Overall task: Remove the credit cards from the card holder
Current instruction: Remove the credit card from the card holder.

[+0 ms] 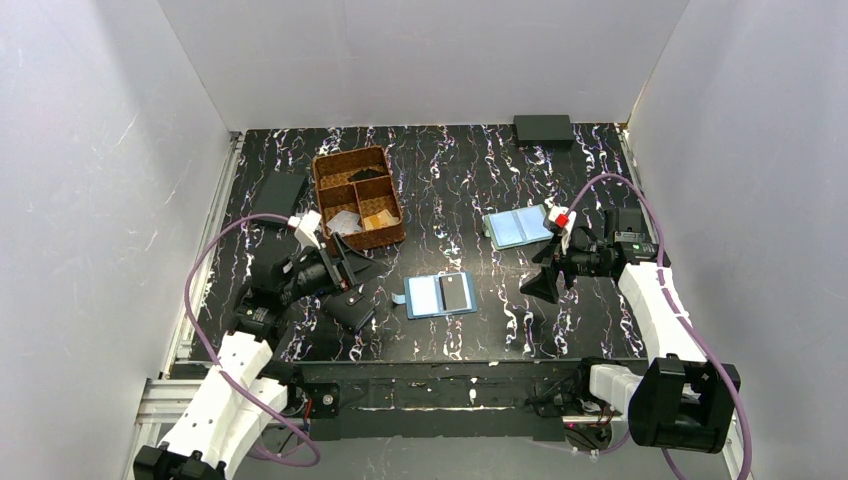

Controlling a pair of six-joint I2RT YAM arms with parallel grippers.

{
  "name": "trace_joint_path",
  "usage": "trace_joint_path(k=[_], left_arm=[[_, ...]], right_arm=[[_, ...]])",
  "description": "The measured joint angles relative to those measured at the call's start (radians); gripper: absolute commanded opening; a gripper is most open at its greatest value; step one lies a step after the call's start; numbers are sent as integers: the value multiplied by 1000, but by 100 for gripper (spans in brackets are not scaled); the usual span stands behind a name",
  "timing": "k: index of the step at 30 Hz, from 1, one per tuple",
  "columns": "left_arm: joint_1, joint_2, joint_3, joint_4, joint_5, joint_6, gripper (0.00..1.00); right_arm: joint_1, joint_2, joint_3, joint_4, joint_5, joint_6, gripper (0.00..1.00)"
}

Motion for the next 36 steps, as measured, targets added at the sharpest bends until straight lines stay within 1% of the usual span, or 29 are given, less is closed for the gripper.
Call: trace_joint_path(k=[8,16,19,26,31,36], left_arm=[[-116,5,-11,-32,-72,14,98],[-270,77,-11,-10,-135,21,98],[-347,87,-11,-8,-189,35,98],[-481,87,-11,-8,-331,51,98],[-550,91,-11,-6,-425,51,98],[-581,141,-11,12,-487,53,98]], right_arm=[[-6,-19,-28,28,-6,15,98],[-8,-19,-28,45,-8,42,98],[-8,-19,-28,50,-18,49,98],[-8,-15,-28,53,-46,72,98],[-8,11,-28,69,-57,97,98],[-8,41,-28,75,-53,124,98]])
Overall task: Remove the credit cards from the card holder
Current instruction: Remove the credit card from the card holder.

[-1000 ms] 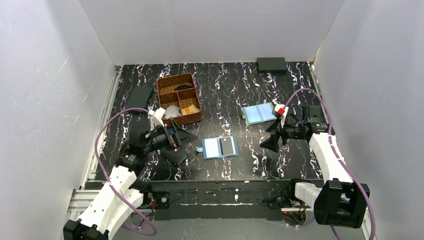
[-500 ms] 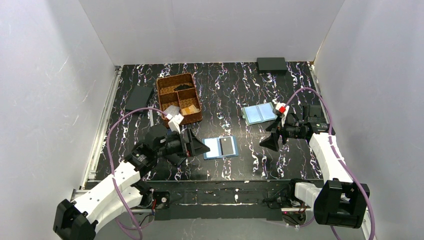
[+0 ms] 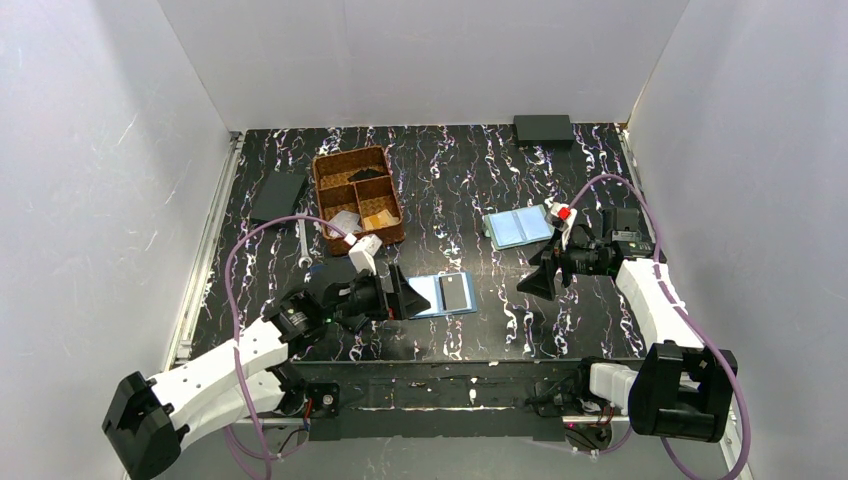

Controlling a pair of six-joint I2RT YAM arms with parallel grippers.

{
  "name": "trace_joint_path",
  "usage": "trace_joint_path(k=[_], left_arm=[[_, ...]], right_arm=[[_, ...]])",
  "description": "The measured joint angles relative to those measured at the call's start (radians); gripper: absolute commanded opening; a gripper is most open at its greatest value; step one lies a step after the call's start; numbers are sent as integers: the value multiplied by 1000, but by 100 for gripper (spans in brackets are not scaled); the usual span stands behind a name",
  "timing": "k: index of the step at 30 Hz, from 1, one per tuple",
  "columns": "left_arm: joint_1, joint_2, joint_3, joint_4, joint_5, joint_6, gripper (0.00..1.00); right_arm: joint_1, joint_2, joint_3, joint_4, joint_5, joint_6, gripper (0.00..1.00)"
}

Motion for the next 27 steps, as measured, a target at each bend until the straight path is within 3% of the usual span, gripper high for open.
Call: trace_joint_path(k=[12,27], left_arm=[[-6,89,0,30,-60,44,98],[-6,90,0,44,-65,4,98]], right_arm=[[-18,-5,0,26,53,22,98],[-32,60,0,37,-6,22,98]])
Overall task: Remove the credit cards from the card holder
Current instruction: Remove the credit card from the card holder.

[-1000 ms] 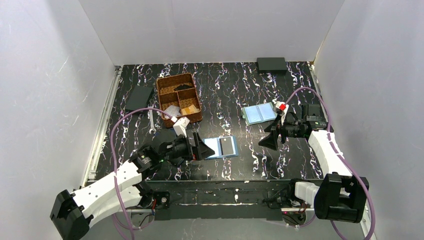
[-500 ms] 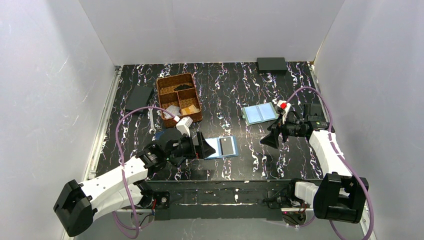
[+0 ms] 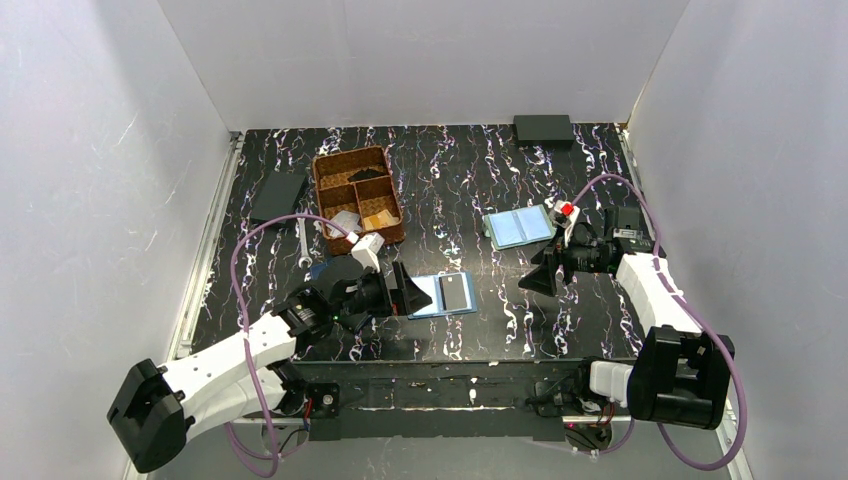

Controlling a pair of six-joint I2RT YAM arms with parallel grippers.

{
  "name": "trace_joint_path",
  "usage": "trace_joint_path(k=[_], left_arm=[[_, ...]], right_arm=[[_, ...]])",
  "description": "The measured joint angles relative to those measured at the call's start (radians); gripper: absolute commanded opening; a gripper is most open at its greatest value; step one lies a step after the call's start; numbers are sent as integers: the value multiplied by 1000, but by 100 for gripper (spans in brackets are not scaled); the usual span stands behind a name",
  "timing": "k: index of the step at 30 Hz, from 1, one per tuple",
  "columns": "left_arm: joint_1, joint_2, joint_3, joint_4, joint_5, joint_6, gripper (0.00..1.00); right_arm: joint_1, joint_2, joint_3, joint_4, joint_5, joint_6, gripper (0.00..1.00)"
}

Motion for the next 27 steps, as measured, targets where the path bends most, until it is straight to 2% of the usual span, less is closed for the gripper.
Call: trace_joint_path(k=[9,16,22,25,27], left_arm=[[-1,100,13,-1,0,-18,98],[-14,213,101,-10,-3,-18,91],[-33,311,150,5,-2,-17,81],[-36,357,162,16,-1,-18,77],[-37,376,163,35,0,-20,76]], right_arm=[[0,12,2,-13,0,13,98],[0,3,2,-11,8,23,98],[4,-24,2,11,7,56,98],[45,-23,2,41,29,113,98],[122,-21,5,64,69,164,98]])
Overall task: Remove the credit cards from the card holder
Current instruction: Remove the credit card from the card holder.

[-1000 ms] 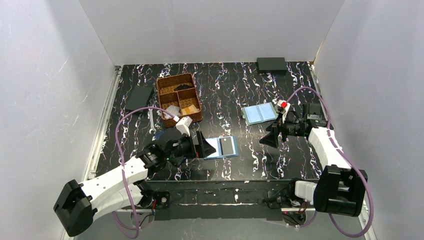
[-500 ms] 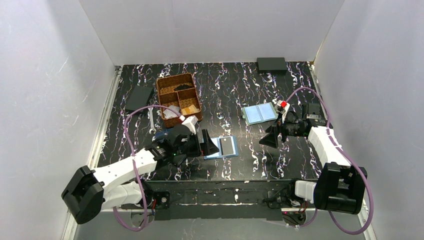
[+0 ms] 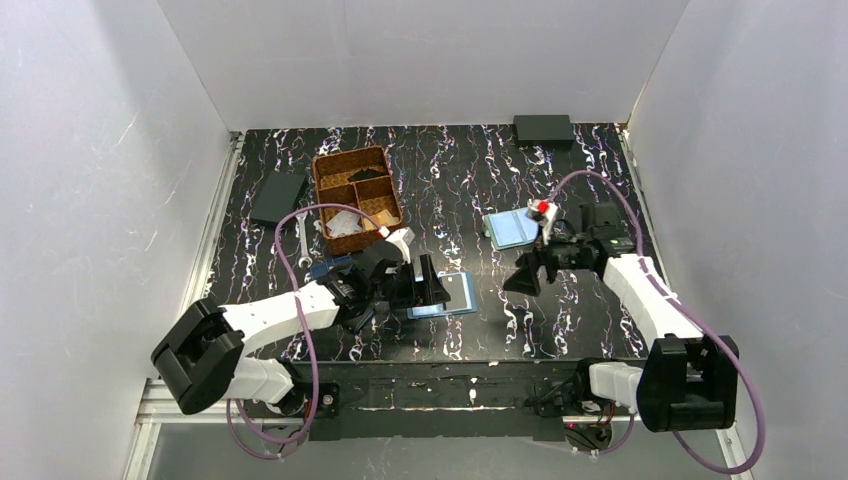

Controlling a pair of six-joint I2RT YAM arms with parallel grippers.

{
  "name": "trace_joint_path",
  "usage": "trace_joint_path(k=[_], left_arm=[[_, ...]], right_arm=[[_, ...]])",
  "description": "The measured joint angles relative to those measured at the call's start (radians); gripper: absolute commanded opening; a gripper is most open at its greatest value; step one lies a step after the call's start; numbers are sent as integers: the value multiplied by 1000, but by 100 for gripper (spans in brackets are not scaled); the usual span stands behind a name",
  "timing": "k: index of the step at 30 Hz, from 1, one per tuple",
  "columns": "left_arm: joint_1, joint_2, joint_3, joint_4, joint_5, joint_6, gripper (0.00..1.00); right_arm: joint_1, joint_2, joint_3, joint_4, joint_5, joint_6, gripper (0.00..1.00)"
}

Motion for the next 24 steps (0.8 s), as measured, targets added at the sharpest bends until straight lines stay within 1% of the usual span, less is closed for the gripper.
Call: trace_joint_path(k=[2,4,7,8,10,11,13,15,17,20,22,24], left_arm=[[0,11,0,26,0,-8,75],[0,19,0,63,-1,-26,73],[0,31,-8,129,-3,-51,67],[0,37,-13,152,-6,-60,65],[0,53,-21,183,-15,-75,60],[0,61,-23,195,-21,-79,57],[0,69,-33,211,-37,-92,54],[0,69,-50,226,-57,-103,48],[0,69,-69,239,-79,-111,44],[0,86,-77,247,-98,-120,43],[0,148,-77,259,-103,-122,42],[0,183,-71,262,-102,-122,42]], right_arm=[[97,10,12,25,48,54,97],[184,31,32,61,85,112,89],[281,79,55,151,126,222,62],[309,103,57,192,139,271,58],[351,158,58,272,154,376,51],[364,187,55,310,161,430,47],[372,229,37,388,180,525,38],[372,243,0,463,195,606,33],[370,255,-39,534,202,697,31],[370,298,-43,600,203,775,29],[370,361,-43,666,195,840,29],[370,387,-43,700,180,866,30]])
